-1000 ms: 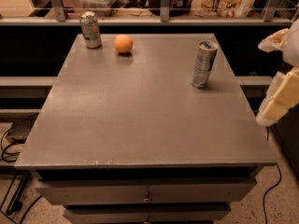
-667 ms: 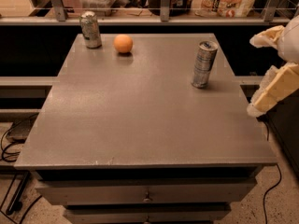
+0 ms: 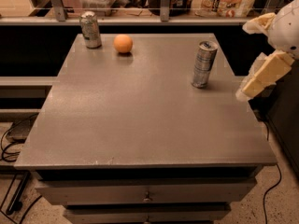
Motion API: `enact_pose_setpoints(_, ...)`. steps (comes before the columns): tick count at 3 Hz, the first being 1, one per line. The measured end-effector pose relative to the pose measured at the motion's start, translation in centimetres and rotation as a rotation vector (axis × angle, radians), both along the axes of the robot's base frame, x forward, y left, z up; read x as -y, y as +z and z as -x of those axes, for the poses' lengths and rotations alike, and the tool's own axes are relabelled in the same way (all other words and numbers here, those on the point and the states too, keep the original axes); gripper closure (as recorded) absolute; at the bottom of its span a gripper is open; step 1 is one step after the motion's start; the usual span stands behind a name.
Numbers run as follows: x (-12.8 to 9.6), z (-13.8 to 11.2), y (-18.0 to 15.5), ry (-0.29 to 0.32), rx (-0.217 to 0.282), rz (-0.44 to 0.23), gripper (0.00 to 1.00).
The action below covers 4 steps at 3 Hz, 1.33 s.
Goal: Move redbull can near orange
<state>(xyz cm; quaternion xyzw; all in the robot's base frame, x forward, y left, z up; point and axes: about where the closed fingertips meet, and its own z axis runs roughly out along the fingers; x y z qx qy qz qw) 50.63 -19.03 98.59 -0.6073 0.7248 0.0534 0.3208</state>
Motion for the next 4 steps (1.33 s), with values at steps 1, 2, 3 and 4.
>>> enact_pose_setpoints(1,-0.1,-1.6,-1.2,-0.054,-0.020,-0.080,0.00)
enact_pose_setpoints(2,-0.1,-5.6,-2.8,-0.162,0.000,-0.229,0.00)
enact_pose_setpoints(3,0.2,-8.5,-3.3,-0.230,0.038,-0.314,0.00)
enact_pose_setpoints(4,-1.2,-11.4,-5.1,-0.255,0.023,-0.425,0.00)
